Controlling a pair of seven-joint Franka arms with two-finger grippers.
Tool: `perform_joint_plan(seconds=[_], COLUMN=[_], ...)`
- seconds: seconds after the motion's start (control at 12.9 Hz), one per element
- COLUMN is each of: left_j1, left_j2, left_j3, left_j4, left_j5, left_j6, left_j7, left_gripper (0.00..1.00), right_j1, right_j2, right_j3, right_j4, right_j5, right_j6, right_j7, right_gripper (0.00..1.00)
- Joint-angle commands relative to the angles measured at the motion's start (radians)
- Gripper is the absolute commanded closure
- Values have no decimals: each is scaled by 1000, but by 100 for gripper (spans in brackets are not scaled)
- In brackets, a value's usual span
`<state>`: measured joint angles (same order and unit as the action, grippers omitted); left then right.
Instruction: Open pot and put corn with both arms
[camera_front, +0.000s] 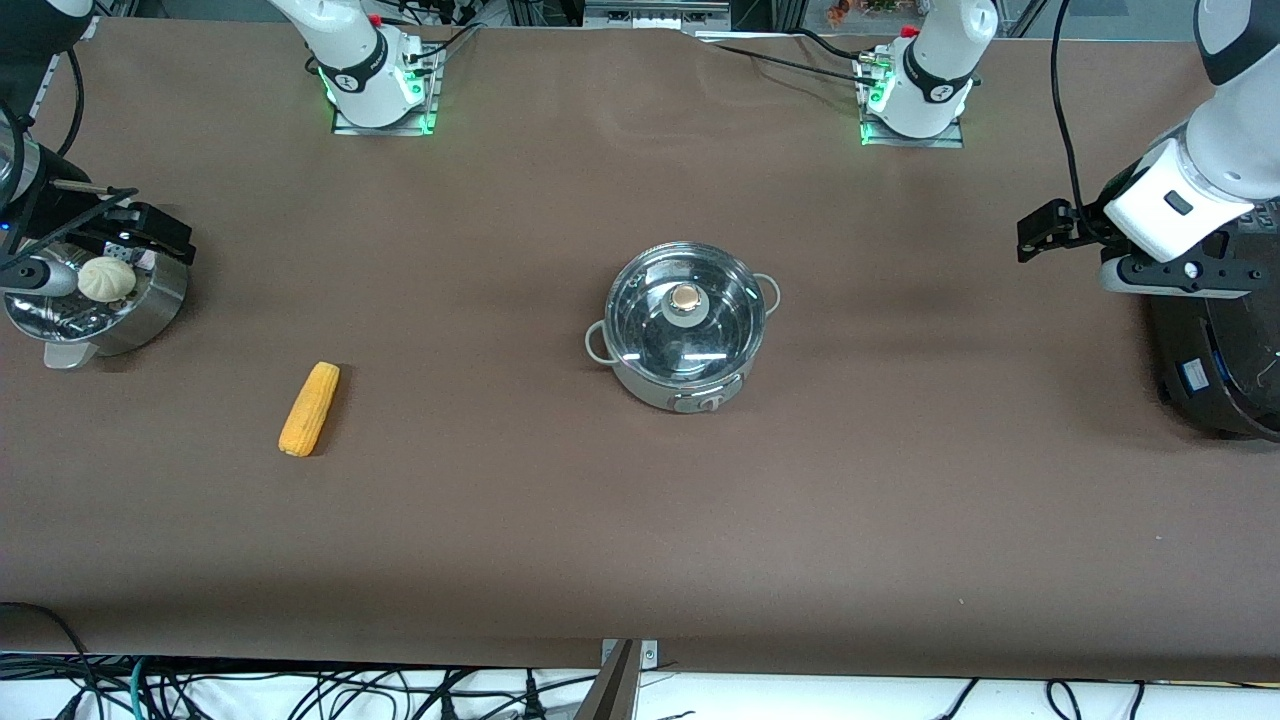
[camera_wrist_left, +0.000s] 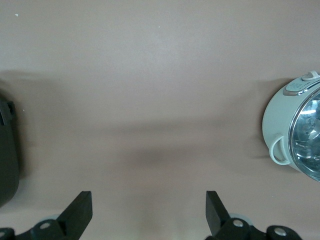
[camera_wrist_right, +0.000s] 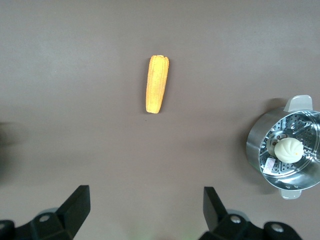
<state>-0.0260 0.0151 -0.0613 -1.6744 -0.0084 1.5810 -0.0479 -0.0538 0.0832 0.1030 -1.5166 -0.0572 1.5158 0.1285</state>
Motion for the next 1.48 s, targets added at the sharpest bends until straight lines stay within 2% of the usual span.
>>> perform_joint_plan(seconds=[0.0, 1.4], left_j1=[12, -11], left_j2=[-1, 2], left_j3=[-5, -15], left_j4=[4, 5], left_j5=[-5, -15], left_j6=[1, -29], left_j7=[20, 13], left_gripper=[0, 0], right_j1=[-12, -11], right_j2=[9, 10], right_j3=[4, 4], right_j4=[27, 27], right_j5=[16, 14], right_j6=[-14, -12], right_j7=[-20, -12], right_gripper=[0, 0])
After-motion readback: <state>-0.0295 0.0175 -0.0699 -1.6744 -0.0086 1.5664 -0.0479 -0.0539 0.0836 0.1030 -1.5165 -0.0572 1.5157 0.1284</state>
